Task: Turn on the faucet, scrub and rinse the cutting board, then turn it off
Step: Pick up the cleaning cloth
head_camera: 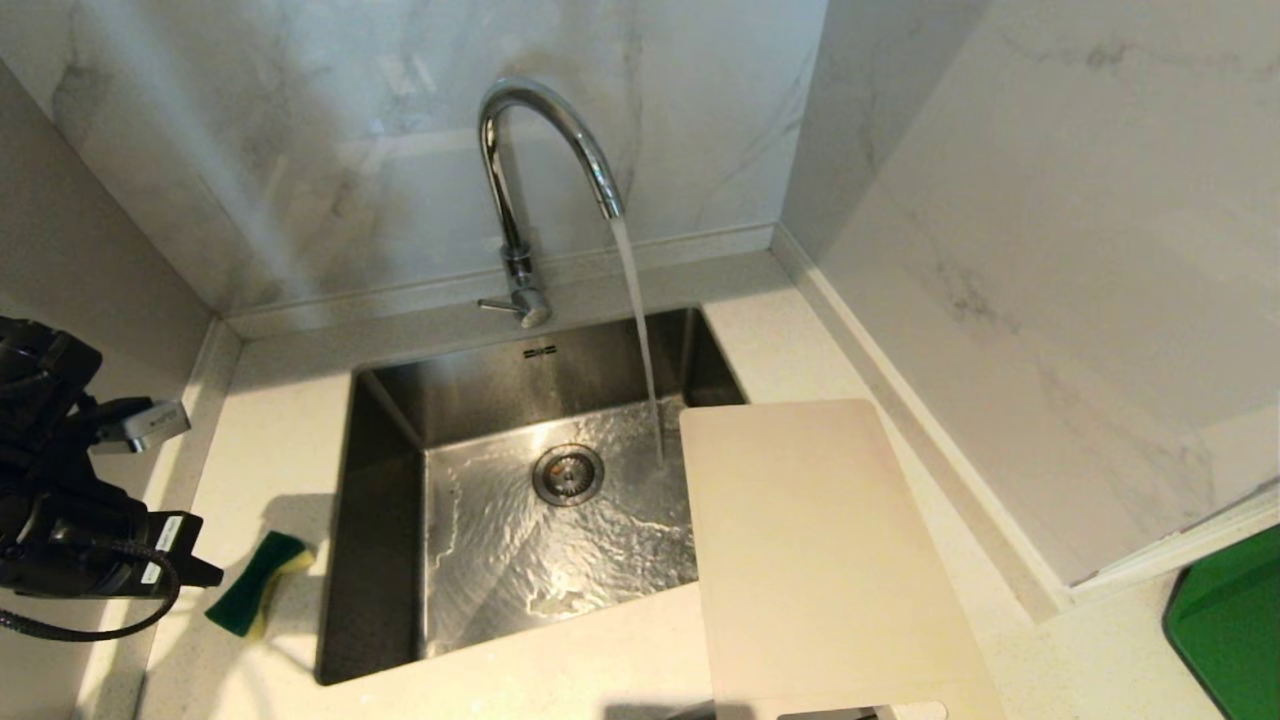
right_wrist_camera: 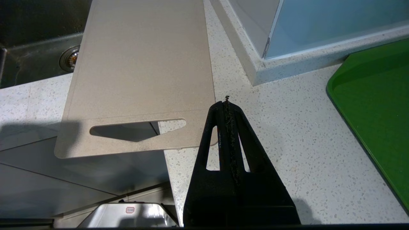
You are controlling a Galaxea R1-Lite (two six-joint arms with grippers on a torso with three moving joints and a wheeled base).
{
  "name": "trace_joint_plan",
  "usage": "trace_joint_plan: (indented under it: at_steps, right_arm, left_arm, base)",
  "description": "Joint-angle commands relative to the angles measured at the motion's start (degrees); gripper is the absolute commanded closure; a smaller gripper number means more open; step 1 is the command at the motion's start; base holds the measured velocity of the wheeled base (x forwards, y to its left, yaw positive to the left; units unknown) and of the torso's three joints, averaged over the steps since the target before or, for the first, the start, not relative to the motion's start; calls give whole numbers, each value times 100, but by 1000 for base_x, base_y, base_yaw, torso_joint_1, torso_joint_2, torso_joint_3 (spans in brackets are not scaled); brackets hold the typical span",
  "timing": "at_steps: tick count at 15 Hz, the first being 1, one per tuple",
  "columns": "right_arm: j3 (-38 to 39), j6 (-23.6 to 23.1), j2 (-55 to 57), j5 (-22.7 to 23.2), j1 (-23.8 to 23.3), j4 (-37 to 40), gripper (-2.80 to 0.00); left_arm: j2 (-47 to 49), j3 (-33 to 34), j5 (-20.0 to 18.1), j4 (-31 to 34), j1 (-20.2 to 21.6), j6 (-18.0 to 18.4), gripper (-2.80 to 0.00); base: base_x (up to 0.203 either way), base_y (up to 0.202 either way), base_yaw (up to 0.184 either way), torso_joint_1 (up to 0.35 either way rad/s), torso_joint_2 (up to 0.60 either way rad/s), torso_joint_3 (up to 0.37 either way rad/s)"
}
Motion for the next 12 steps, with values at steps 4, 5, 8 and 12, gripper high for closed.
trace_joint_plan:
  at_steps: [4,5,8,12]
  right_arm:
    - [8,0,-2,-2,-1,0,0]
    - [0,0,-2,-1,-6,0,0]
    - [0,0,-2,6,-2,-1,0]
    - [8,0,-2,-1,2,-1,0]
  left_arm:
    - [50,0,0,-5,4,50,0]
    - [58,-9,8,4,4,100,0]
    - [37,0,8,4,4,107,0]
    - [52,52,-2,0,32,76,0]
  base:
    - [0,0,0,0,0,0]
    - [0,0,0,0,0,0]
    - [0,0,0,0,0,0]
    - [0,0,0,0,0,0]
